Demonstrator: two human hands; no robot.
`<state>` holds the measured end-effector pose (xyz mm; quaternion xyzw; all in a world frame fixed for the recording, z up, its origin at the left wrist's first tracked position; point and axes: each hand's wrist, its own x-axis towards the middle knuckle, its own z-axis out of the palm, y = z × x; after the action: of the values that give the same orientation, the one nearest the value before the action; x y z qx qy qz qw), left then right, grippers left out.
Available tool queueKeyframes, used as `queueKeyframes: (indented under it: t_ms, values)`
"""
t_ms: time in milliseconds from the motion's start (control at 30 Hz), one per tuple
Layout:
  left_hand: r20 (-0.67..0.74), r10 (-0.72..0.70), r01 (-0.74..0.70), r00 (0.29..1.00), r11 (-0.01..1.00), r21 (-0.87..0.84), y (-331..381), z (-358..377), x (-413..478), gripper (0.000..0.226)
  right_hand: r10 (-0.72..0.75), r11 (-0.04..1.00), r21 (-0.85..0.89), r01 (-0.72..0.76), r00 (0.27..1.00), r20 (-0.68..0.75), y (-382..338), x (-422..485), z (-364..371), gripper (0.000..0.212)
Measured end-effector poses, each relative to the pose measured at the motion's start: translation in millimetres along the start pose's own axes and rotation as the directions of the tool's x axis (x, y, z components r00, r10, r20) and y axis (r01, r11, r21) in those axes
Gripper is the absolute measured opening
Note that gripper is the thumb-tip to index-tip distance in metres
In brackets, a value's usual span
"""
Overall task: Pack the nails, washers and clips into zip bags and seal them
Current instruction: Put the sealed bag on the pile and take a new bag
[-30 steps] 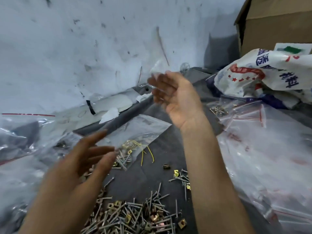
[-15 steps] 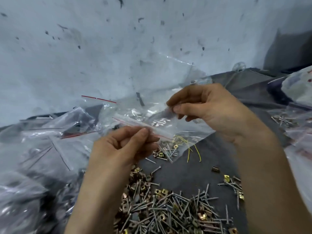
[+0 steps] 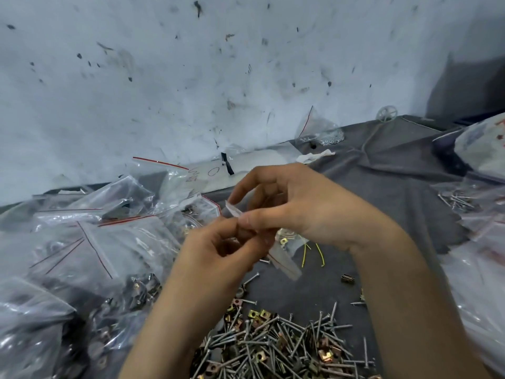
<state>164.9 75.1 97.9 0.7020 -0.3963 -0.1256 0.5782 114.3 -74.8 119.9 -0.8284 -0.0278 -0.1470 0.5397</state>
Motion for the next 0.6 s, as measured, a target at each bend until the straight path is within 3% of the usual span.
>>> queueKeyframes:
  t_ms: [133,200,333,433,600]
  values:
    - [-0.055,-0.023,0.026,0.998,0.999,0.045,-1.7,-4.4,1.1,0.025,0.004,0.999,0.052,-0.003,1.0,-0.021,1.1,-0.3,-1.5,0.027]
    - [-0.096,-0.033,0.038,0.995,0.998,0.055,-1.2,-6.9,1.1,0.029,0.027,1.0,-0.012,-0.028,0.997,-0.072,4.0,-0.7,-3.8,0.034]
    - [-0.166,0.032,0.002,0.986,0.98,0.2,-6.3,-9.9,2.2,0.015,0.072,0.969,-0.224,-0.105,0.986,-0.153,7.7,3.9,0.1,0.009]
    - [-0.095,0.085,-0.055,0.992,0.957,0.284,-9.2,-13.7,1.7,0.013,0.1,0.921,-0.355,-0.158,0.979,-0.177,8.2,9.5,7.1,0.014]
    - [0.033,0.162,-0.157,0.986,0.858,0.49,-8.3,-19.8,-0.8,0.02,0.104,0.916,-0.343,-0.207,0.95,-0.295,15.1,16.9,12.3,0.024]
